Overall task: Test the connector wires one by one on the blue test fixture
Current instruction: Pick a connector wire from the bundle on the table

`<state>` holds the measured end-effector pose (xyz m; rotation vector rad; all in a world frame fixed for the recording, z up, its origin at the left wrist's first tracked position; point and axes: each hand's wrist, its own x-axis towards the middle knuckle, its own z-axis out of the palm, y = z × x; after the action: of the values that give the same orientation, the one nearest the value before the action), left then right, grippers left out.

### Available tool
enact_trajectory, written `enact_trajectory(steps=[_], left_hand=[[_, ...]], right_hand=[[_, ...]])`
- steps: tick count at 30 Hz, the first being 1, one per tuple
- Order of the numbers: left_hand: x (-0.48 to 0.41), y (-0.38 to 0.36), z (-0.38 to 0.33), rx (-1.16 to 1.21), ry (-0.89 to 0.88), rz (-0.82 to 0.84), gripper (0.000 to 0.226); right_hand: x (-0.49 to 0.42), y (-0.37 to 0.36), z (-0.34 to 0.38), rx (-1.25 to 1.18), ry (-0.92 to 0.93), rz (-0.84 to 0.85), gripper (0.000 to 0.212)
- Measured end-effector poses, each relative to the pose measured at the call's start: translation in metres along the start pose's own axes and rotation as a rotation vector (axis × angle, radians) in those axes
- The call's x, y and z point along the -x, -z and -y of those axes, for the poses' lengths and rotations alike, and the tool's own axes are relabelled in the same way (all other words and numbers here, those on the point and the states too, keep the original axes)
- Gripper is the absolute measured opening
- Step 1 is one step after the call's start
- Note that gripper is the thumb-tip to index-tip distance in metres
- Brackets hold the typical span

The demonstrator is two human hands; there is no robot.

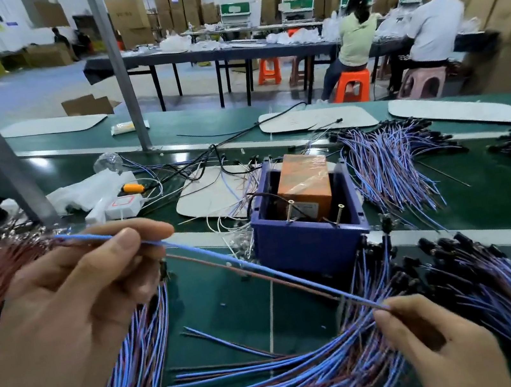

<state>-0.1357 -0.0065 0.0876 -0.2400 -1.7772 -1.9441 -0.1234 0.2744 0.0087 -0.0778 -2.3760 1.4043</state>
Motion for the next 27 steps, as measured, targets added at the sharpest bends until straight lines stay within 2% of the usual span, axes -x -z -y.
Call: enact_trajectory(steps=[2, 3, 4, 6, 7, 9, 10, 11, 12, 14, 17, 22, 27], left_hand=[[-0.004, 0.010, 0.013, -0.151, 0.030, -0.056, 0.070], [-0.002, 0.014, 0.017, -0.138, 0.077, -0.062, 0.076], [0.001, 0.016, 0.019, -0.096, 0.144, -0.048, 0.071], [0.013, 0.027, 0.026, -0.053, 0.311, 0.051, 0.038], [0.018, 0.036, 0.031, -0.130, 0.437, 0.144, 0.024], [0.025, 0.057, 0.037, -0.555, 0.668, 0.502, 0.018], [0.027, 0.065, 0.039, -0.815, 0.701, 0.678, 0.014], [0.028, 0.070, 0.042, -1.030, 0.694, 0.782, 0.013], [0.029, 0.071, 0.044, -1.167, 0.663, 0.804, 0.012], [0.027, 0.071, 0.049, -1.246, 0.580, 0.639, 0.010], [0.014, 0.070, 0.066, -1.301, 0.487, 0.385, 0.018], [-0.009, 0.068, 0.107, -1.530, 0.327, 0.226, 0.032], [-0.010, 0.059, 0.131, -1.760, 0.183, 0.085, 0.024]], right_hand=[[-0.001, -0.001, 0.003, 0.050, 0.155, -0.142, 0.034], [-0.002, -0.004, 0.003, 0.076, 0.225, -0.187, 0.033], [-0.005, -0.006, 0.003, 0.106, 0.281, -0.221, 0.033], [-0.015, -0.010, -0.007, 0.204, 0.357, -0.224, 0.034], [-0.022, -0.012, -0.015, 0.261, 0.355, -0.186, 0.037], [-0.032, -0.015, -0.030, 0.382, 0.258, -0.042, 0.051], [-0.037, -0.017, -0.037, 0.457, 0.198, 0.045, 0.059], [-0.040, -0.018, -0.043, 0.528, 0.153, 0.120, 0.066], [-0.043, -0.020, -0.048, 0.575, 0.127, 0.172, 0.072], [-0.044, -0.024, -0.051, 0.590, 0.112, 0.212, 0.079], [-0.044, -0.033, -0.047, 0.512, 0.080, 0.162, 0.078], [-0.027, -0.047, -0.033, 0.343, 0.028, 0.062, 0.052], [0.001, -0.064, -0.017, 0.289, 0.004, 0.100, 0.037]])
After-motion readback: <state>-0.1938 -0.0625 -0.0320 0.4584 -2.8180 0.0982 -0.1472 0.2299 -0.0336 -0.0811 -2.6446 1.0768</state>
